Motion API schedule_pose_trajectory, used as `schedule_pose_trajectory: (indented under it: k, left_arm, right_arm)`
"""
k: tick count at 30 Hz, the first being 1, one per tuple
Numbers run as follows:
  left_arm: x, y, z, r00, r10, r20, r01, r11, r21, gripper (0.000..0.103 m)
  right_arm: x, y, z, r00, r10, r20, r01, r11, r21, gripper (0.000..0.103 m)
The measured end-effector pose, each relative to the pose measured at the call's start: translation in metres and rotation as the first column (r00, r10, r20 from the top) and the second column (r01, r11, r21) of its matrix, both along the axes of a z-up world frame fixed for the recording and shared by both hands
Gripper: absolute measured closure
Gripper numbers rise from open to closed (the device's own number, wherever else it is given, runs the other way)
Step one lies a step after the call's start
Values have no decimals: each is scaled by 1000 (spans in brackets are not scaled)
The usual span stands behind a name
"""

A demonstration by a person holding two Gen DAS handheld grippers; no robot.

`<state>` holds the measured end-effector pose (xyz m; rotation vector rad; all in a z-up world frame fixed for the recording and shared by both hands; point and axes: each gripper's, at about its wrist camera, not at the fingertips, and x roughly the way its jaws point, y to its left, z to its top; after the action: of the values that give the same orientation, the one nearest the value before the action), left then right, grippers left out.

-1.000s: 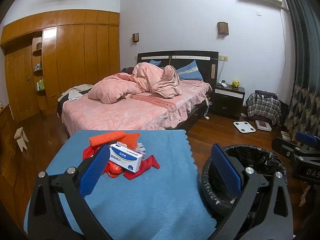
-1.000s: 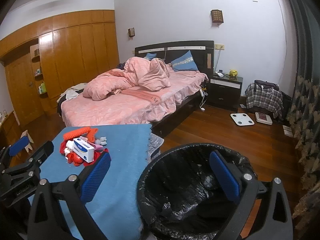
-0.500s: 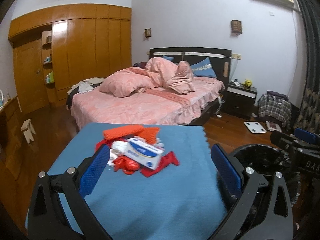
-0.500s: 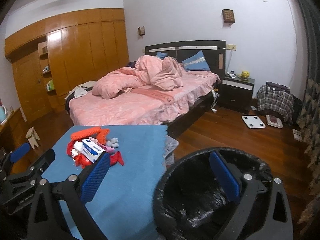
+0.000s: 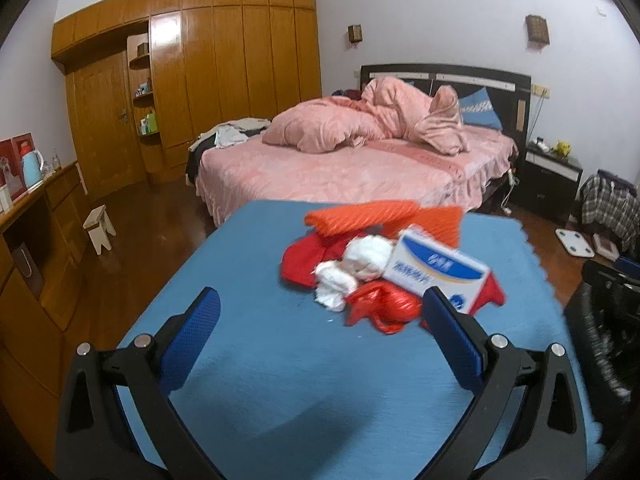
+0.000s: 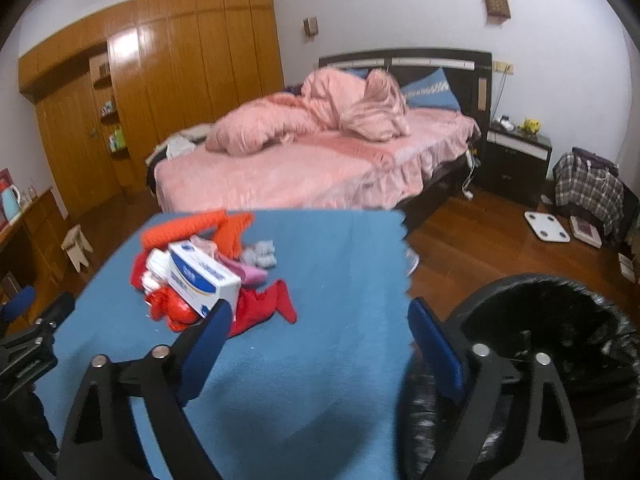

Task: Collect trash
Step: 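Grasp the white alcohol-pad box with the right tool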

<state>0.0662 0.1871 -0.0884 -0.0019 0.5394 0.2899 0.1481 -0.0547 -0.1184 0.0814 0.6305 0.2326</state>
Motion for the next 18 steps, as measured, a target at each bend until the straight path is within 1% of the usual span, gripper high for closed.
schedule_pose_trajectory:
  k: [4,10,13,18]
  left_arm:
    - [18,15,-17,999,15,-29,-15,1000,-7,5]
    - [34,32,-33,998,56,-25,-56,998,-2,5]
    - [44,40,-40,997,65,-29,-65,998,5,5]
    - [55,48,-54,998,61,-31,-61,998,13,5]
  right_arm:
    - [15,21,-13,999,48,-4,-48,999,-7,23]
    - [33,58,-26,991,133,1,-133,991,-19,25]
    - [39,72,-34,988,155,6,-154,987,-41,27]
    - [47,85,-47,984,180,14,-179,982,-51,34]
